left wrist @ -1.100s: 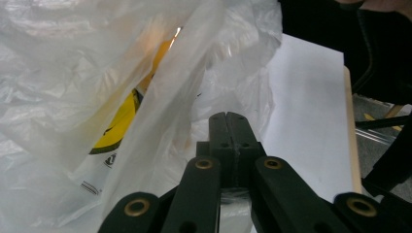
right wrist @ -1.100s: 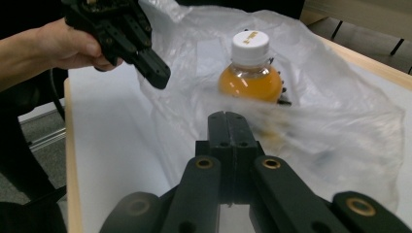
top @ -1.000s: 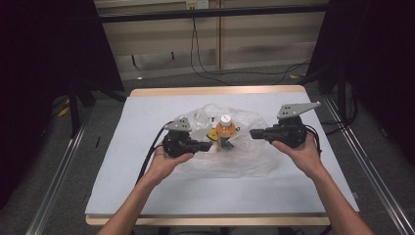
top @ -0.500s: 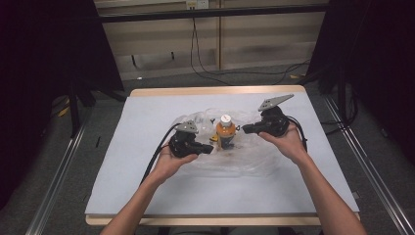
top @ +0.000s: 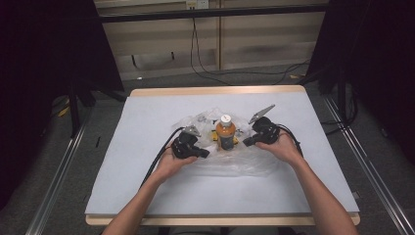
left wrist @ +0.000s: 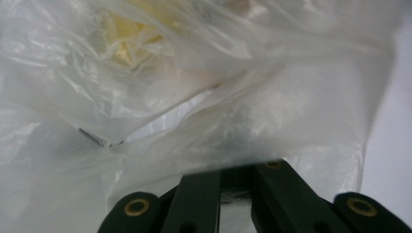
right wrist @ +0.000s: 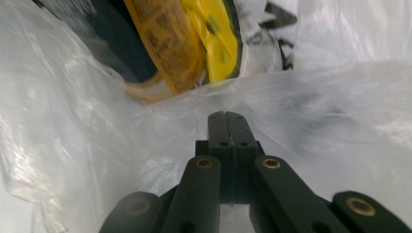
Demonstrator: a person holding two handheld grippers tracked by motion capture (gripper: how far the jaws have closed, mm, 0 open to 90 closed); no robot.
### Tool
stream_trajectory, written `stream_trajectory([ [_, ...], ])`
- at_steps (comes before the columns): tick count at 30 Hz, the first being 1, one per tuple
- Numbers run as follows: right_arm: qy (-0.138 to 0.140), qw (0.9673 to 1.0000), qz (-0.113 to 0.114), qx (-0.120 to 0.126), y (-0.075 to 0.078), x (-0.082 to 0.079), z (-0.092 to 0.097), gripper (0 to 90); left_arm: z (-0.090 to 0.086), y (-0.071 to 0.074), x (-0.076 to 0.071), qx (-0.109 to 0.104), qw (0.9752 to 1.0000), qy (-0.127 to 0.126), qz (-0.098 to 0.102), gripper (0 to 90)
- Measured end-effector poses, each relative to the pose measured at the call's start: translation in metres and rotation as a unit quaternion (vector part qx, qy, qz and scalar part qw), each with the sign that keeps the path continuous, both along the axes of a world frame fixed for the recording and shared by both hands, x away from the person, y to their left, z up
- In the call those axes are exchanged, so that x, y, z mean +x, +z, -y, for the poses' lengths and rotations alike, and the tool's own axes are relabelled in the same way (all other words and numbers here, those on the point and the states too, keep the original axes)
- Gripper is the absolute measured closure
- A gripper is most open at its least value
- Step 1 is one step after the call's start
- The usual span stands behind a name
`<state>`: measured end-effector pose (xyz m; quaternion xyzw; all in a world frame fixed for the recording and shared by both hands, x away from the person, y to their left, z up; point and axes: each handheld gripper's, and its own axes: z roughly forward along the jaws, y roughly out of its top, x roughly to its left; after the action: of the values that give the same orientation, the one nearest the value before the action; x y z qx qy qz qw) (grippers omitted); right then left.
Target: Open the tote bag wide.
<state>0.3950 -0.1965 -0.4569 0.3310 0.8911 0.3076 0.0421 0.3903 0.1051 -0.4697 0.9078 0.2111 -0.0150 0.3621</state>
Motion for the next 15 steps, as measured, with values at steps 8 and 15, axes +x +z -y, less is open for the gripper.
stream_trajectory([
  [8, 0.0, 0.9995, -0.017, -0.028, -0.009, -0.004, 0.013, 90.0, -0.01, -0.004, -0.007, 0.02, 0.9998, 0.001, 0.006, 90.0],
  [15, -0.005, 0.9987, -0.021, -0.047, -0.007, -0.011, 0.033, 90.0, -0.025, -0.001, -0.009, 0.042, 0.9991, 0.003, 0.007, 90.0],
])
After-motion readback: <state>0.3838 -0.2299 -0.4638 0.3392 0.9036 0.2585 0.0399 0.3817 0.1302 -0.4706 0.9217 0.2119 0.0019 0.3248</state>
